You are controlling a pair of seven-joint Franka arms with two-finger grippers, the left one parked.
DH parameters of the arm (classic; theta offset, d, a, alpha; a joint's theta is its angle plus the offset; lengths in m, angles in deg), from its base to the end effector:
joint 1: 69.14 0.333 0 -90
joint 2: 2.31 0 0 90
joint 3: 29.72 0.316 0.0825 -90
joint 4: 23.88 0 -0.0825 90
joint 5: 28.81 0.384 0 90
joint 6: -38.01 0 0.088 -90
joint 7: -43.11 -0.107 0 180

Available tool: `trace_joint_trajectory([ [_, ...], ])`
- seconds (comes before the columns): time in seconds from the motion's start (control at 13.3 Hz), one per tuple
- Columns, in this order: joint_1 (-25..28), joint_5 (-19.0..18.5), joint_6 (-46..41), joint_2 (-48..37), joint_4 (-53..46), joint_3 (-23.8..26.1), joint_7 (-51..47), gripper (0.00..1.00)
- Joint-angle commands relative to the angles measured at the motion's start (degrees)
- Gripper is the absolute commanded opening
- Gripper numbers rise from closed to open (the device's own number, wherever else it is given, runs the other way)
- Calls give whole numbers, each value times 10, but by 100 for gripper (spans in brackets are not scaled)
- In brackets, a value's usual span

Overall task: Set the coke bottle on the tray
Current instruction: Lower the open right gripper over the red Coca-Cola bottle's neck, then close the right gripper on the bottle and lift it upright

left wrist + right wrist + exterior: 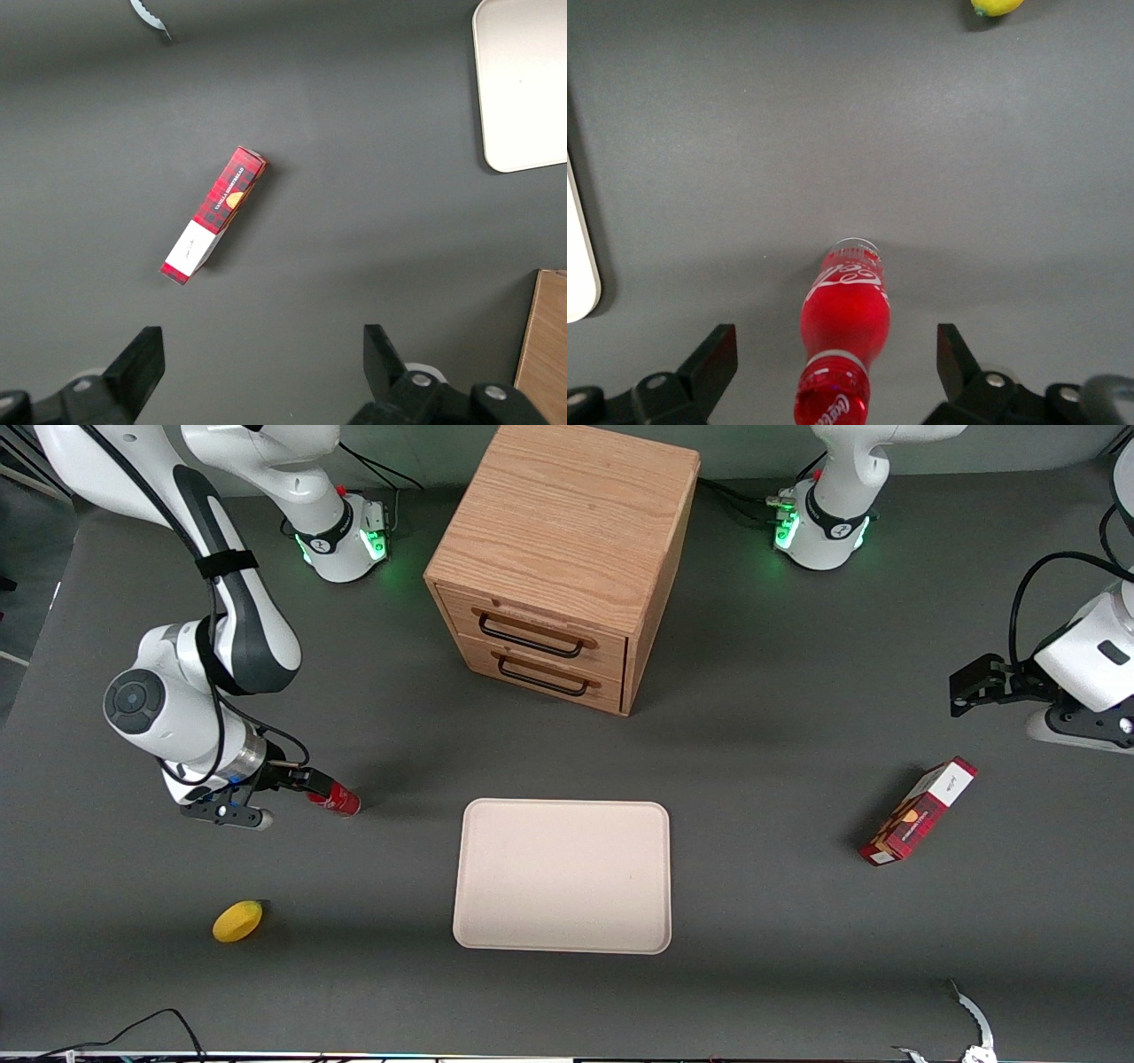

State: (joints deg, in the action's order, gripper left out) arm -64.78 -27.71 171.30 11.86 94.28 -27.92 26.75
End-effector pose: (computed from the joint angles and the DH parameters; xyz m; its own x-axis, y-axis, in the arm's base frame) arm 0.5832 0.0628 0.3162 0.9815 -0.1910 0.0098 -0.1907 -0.9813 -0.0257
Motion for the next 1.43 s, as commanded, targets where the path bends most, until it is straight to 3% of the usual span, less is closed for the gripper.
trace_joint_trajectory([
  [0.0,3,1,15,-31,31,2,-18,92],
  [0.07,3,0,15,-32,31,2,-17,73],
  [0.22,3,-3,15,-33,30,3,-15,9],
  [0.3,3,-3,15,-33,30,3,-15,0],
  [0.82,3,-8,-15,-46,11,4,1,0],
  [1.35,0,-9,-326,-60,-263,2,30,0],
])
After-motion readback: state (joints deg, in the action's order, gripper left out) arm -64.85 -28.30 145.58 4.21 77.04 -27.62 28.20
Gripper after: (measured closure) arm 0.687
